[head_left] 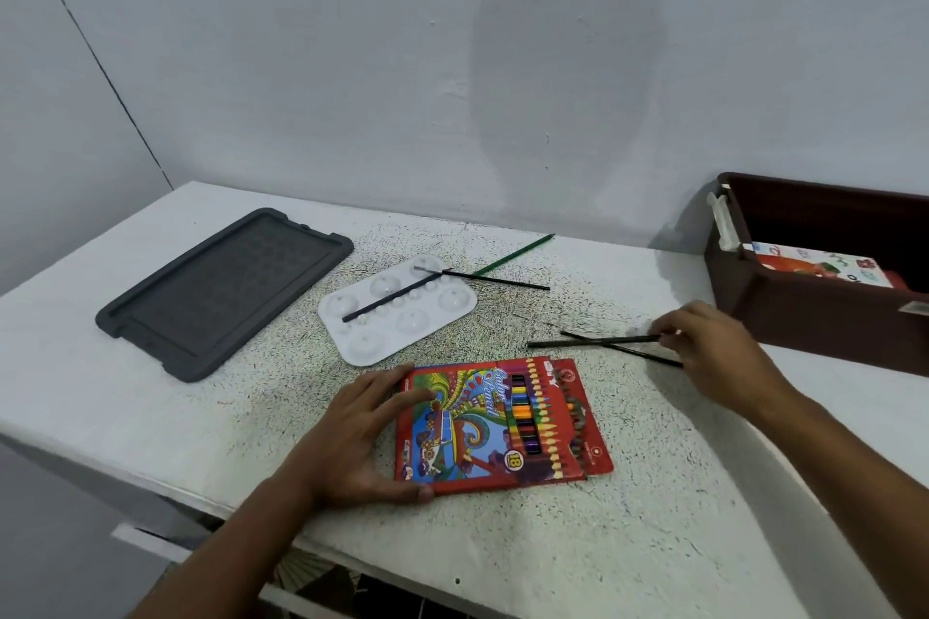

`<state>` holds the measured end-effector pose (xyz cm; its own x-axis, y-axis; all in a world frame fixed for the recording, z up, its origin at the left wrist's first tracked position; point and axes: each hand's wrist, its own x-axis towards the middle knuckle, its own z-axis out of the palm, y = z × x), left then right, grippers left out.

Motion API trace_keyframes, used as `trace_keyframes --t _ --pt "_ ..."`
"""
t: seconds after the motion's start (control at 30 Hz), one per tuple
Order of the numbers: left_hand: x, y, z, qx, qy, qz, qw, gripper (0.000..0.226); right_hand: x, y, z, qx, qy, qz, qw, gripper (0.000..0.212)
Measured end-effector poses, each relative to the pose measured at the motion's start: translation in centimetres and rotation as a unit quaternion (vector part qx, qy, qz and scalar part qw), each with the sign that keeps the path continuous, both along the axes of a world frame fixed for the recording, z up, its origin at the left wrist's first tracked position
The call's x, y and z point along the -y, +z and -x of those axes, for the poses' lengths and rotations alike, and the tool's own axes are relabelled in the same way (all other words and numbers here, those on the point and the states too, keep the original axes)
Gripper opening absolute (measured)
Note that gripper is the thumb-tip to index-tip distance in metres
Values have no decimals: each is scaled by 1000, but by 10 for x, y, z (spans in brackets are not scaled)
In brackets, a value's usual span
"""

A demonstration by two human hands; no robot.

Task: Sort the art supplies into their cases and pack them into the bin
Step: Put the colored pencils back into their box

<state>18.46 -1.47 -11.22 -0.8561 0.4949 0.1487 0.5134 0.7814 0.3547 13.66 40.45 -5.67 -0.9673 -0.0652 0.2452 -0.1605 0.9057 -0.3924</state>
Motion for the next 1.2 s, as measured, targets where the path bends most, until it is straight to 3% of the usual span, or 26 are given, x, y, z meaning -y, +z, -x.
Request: trace_keyframes --t 0.27,0.5,0.83,1.07,1.2 --pt "-1 1 -2 -6 -3 1 1000 92 -38 -8 -28 18 27 -15 999 20" --pt "-1 -1 -1 -11 -3 2 1000 91 -7 -10 -18 40 75 5 996 37" --pt "-1 1 -2 2 1 7 1000 92 77 -12 -4 97 102 92 986 21" --pt "2 -4 3 12 -3 5 1000 95 88 -19 2 140 99 119 978 25" --pt "1 -3 6 28 6 -38 999 79 85 -16 7 168 111 147 968 23"
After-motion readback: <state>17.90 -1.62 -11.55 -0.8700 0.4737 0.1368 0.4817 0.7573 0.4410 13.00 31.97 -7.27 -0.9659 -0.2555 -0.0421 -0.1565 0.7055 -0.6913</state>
